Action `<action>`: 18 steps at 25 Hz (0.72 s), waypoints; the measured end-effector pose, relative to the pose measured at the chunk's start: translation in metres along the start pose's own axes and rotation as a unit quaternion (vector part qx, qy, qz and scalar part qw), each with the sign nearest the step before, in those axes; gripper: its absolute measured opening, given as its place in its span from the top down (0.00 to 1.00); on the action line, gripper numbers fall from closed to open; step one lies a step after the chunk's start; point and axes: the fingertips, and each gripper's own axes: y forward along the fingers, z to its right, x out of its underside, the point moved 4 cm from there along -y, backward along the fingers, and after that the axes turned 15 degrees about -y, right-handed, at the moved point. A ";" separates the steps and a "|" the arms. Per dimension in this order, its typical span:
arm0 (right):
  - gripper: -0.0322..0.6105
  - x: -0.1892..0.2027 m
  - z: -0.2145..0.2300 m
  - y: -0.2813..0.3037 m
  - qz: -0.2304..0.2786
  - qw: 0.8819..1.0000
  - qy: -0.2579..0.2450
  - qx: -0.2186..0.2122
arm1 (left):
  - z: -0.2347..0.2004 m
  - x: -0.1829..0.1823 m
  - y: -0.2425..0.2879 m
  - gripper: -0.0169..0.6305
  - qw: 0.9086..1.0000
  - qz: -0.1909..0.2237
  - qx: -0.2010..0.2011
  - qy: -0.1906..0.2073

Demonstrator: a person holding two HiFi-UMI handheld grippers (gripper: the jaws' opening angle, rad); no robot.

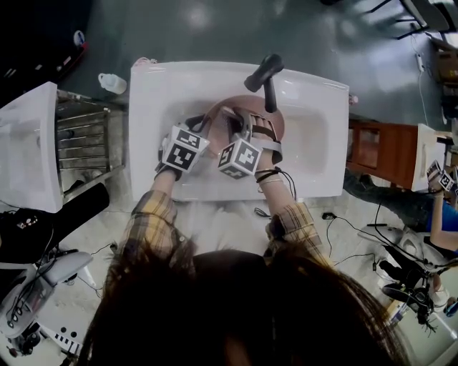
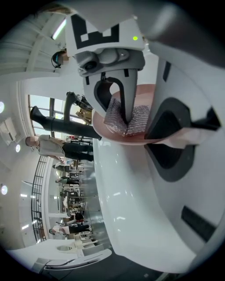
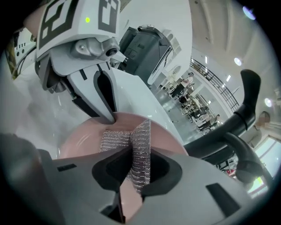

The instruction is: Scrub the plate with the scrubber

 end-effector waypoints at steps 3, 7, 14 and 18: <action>0.83 -0.005 -0.010 0.000 0.005 1.000 -0.005 -0.016 | -0.001 0.001 0.000 0.93 1.000 0.000 0.000 -0.004; 0.83 -0.009 -0.025 0.000 0.013 0.999 -0.020 -0.032 | -0.003 0.003 0.000 0.93 1.000 -0.003 -0.003 -0.007; 0.83 -0.007 -0.049 0.000 0.008 0.997 -0.026 -0.073 | -0.007 0.004 0.001 0.93 1.000 -0.007 -0.011 -0.010; 0.83 0.001 -0.061 -0.002 0.002 0.995 -0.021 -0.097 | -0.005 0.009 0.003 0.93 1.000 -0.010 -0.013 -0.006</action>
